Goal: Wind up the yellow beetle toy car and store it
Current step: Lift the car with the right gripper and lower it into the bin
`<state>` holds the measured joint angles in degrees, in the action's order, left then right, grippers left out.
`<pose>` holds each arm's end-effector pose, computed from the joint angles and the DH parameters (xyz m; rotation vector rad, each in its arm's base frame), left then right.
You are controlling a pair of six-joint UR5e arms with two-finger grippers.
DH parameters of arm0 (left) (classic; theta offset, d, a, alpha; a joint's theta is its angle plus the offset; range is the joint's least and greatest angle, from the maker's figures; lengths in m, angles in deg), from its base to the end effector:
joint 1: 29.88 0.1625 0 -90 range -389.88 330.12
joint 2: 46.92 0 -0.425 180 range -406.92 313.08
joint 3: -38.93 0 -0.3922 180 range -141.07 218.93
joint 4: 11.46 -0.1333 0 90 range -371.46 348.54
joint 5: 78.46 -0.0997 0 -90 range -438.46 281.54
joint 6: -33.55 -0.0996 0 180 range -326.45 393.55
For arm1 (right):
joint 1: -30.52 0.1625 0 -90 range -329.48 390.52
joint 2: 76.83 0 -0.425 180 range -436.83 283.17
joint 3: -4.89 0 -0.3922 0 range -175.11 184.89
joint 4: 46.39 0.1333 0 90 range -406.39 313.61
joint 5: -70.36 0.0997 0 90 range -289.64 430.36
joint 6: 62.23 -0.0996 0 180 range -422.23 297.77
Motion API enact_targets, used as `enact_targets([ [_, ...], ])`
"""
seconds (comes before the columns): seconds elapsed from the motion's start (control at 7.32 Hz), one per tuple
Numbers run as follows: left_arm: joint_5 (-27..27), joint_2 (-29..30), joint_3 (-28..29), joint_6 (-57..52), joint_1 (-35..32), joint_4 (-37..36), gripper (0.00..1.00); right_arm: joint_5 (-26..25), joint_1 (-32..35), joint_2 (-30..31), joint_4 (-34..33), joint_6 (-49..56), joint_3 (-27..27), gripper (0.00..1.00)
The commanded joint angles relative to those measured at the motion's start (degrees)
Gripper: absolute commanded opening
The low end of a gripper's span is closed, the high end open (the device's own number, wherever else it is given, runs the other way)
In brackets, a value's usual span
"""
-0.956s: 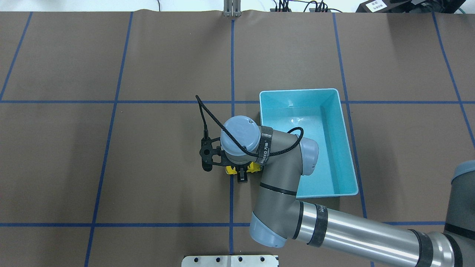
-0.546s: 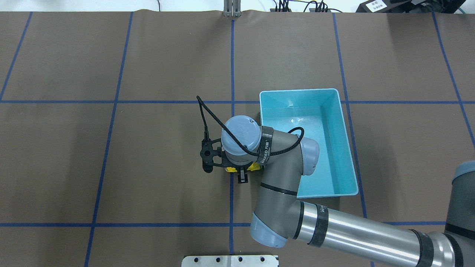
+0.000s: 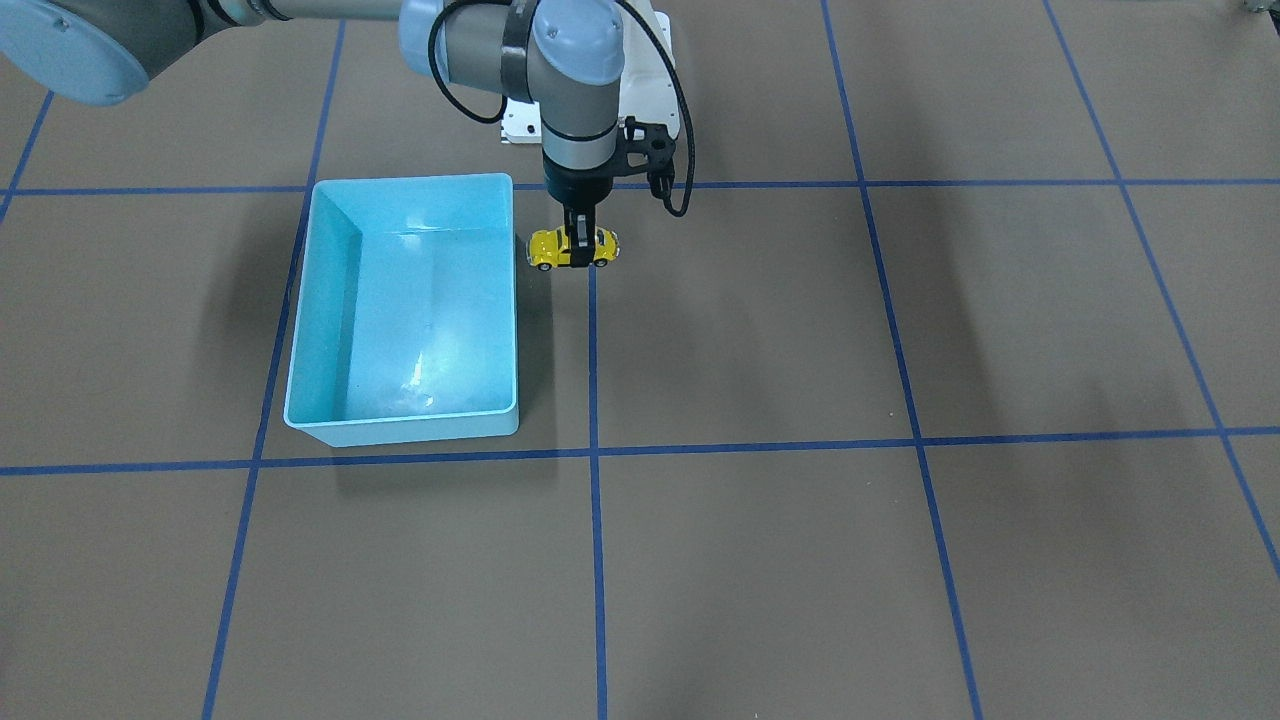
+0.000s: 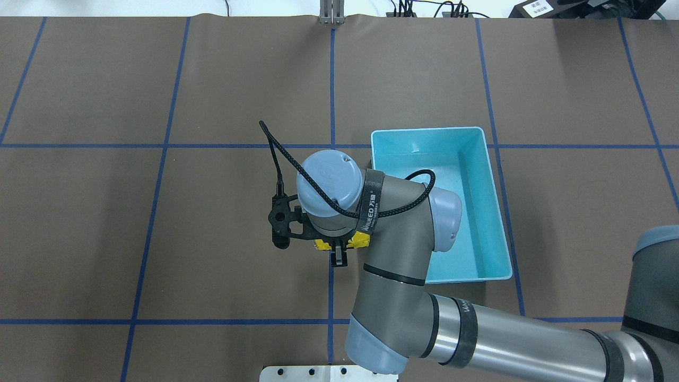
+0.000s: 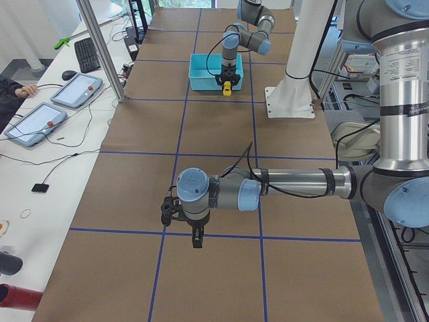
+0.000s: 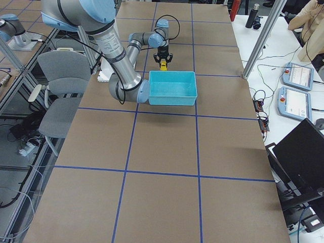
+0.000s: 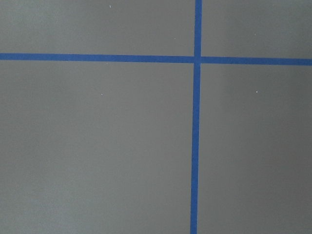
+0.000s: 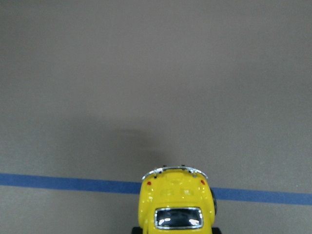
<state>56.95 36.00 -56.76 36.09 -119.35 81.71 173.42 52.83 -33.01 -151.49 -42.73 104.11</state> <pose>-0.0583 -0.4421 0.6606 0.0082 0.7930 -0.0209 -0.5761 -0.3561 0.1434 0.6111 -0.5392 -1.5265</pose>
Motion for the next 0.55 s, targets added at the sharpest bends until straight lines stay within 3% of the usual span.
enact_targets([
  [0.0, 0.03, -0.04, -0.11, 0.0, 0.0, -0.01, 1.0, 3.53, 4.37, 0.65, -6.95, 0.19, 8.25, 0.0],
  [0.41, 0.12, 0.14, 0.15, 0.09, 0.0, -0.01, 1.0, 5.66, 10.11, 10.57, -2.68, 6.41, 11.79, 0.0],
])
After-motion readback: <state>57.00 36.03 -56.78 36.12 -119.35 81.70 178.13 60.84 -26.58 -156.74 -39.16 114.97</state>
